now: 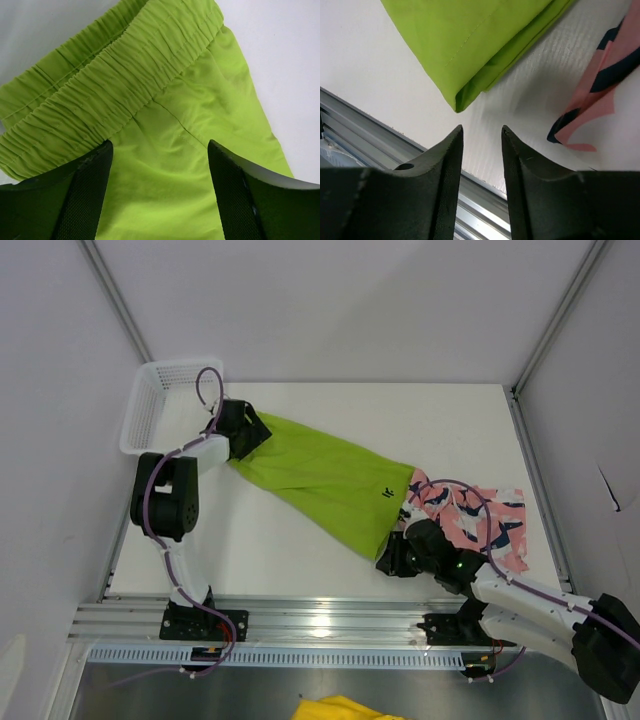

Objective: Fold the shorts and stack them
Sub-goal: Fold the shorts

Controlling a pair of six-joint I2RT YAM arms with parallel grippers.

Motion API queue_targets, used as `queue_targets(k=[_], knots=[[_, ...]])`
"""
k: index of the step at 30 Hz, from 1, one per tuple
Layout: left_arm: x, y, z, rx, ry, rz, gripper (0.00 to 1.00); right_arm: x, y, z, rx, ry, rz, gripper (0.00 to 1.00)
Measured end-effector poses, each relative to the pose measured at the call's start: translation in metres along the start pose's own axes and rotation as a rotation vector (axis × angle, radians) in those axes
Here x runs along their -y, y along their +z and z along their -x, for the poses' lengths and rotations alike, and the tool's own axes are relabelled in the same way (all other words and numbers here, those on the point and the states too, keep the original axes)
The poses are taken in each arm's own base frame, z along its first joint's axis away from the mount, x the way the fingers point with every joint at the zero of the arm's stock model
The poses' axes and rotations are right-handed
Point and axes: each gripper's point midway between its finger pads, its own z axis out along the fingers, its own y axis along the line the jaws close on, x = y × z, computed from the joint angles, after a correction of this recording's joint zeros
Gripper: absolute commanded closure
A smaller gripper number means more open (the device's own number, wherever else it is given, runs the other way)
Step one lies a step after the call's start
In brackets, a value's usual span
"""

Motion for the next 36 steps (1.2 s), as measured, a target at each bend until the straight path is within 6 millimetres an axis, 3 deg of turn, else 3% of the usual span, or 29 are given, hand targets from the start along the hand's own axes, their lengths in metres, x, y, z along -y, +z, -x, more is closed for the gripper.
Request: queue_targets(k=[3,8,13,19,24,29,32,36], knots=[[-0.001,-0.007,-0.002,-0.021,0.021,0.008,0.17,-0.005,-0.009,0.009,0.008,-0.007,-0.012,0.54],[0.002,-0.035,-0.001,-0.062,0.060,-0.004,0.15,-0.038,-0.027,0.051,0.075,-0.032,0.026,0.52],[0.016,-0.072,0.006,-0.074,0.095,-0.076,0.14,-0.062,-0.017,0.084,0.091,-0.060,0.028,0.41],[0.014,-0.128,0.009,-0.035,0.107,-0.117,0.14,-0.084,0.047,0.111,-0.010,-0.085,-0.005,0.42],[0.004,-0.182,0.009,0.048,0.083,-0.153,0.13,-0.126,0.109,0.157,-0.027,-0.117,0.039,0.33],[-0.012,-0.219,0.003,0.122,0.048,-0.168,0.11,-0.162,0.165,0.196,-0.022,-0.161,0.072,0.35],[-0.022,-0.232,0.002,0.157,0.035,-0.157,0.09,-0.164,0.190,0.195,-0.059,-0.173,0.060,0.36],[-0.030,-0.241,0.004,0.190,0.030,-0.136,0.09,-0.141,0.206,0.163,-0.166,-0.168,-0.006,0.36]])
